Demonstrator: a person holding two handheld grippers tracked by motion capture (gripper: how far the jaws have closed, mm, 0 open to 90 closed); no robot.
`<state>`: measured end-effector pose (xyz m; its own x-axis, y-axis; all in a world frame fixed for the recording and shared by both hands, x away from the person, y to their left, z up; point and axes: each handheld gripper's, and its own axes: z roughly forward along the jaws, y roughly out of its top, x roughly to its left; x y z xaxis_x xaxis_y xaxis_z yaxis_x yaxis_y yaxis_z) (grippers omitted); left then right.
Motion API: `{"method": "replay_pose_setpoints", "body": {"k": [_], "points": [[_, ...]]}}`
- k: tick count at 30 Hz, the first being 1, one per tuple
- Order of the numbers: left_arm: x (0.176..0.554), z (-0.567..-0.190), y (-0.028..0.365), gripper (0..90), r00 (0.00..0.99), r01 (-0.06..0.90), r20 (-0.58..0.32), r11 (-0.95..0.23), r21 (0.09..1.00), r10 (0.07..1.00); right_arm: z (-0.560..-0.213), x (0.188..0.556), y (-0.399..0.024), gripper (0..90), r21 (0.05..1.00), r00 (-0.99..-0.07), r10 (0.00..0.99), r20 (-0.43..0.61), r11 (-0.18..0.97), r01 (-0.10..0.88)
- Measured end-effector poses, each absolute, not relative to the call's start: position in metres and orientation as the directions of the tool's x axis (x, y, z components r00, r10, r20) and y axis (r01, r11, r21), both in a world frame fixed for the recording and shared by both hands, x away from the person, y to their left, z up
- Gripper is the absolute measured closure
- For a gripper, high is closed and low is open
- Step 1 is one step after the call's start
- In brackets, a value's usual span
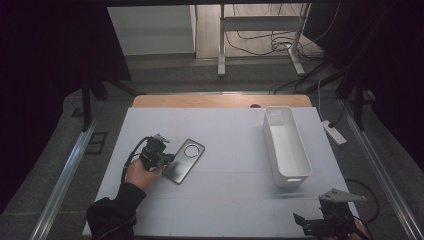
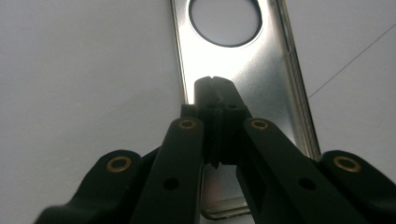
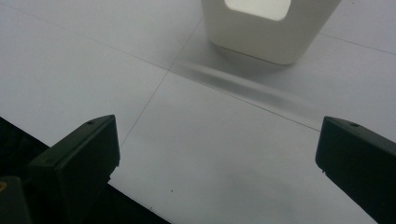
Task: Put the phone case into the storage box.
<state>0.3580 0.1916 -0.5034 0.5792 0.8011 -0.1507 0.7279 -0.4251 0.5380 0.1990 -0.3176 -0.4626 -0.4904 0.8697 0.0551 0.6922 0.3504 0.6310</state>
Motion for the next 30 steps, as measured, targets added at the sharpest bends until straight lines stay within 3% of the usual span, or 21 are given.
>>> {"method": "replay_pose_setpoints", "body": {"k": [6,11,24,30], "points": [[0.356,-0.495,0.195,83.2,0.575,0.722,-0.130,-0.426,0.545,0.808,-0.463,0.199,-0.317,0.2,0.629,-0.493,0.869,0.052,0.355,0.692],[0.357,-0.490,0.199,72.4,0.563,0.725,-0.129,-0.412,0.552,0.816,-0.463,0.199,-0.317,0.2,0.628,-0.493,0.868,0.052,0.356,0.692],[0.368,-0.483,0.201,26.4,0.541,0.730,-0.124,-0.392,0.560,0.832,-0.463,0.200,-0.317,0.2,0.625,-0.493,0.868,0.053,0.356,0.694],[0.372,-0.483,0.202,15.8,0.535,0.739,-0.126,-0.390,0.549,0.836,-0.463,0.200,-0.317,0.2,0.625,-0.494,0.868,0.054,0.357,0.695]]}}
